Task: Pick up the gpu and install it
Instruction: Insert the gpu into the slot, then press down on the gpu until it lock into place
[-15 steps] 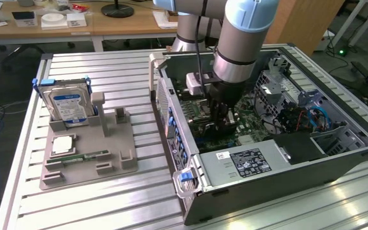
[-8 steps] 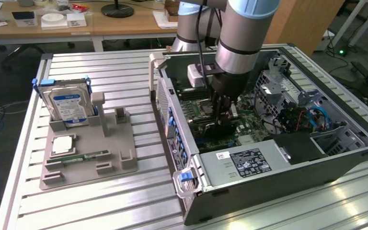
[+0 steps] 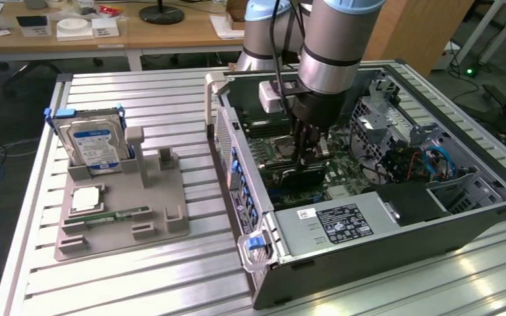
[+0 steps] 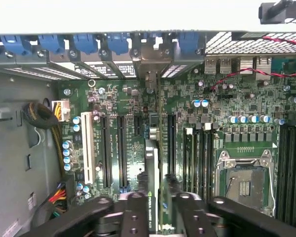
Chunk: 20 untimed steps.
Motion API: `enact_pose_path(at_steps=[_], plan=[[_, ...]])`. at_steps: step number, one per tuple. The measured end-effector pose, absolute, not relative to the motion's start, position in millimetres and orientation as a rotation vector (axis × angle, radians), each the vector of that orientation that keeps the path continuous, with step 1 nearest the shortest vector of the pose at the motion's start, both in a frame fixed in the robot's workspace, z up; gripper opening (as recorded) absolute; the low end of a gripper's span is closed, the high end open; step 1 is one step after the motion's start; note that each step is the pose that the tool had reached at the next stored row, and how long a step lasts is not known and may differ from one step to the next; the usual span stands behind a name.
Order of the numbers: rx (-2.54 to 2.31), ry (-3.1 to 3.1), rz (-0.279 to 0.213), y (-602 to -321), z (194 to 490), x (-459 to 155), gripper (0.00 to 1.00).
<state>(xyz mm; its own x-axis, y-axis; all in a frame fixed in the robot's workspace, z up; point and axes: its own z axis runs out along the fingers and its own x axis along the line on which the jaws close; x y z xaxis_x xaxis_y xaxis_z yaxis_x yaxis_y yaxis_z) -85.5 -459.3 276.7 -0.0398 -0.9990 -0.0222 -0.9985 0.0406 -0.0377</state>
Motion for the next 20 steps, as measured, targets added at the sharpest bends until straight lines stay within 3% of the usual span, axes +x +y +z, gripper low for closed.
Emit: enact_pose_path(at_steps=[1,3,5,20], plan=[[-2.147,2.235,-0.018,-459.3,276.8,-85.5,0.22],[-2.147,2.235,-0.018,-459.3,276.8,-85.5,0.22],[-2.147,2.235,-0.018,-459.3,276.7,-85.5,0.1],[-2.147,2.235,-0.018,-459.3,276.8,-85.5,0.11]])
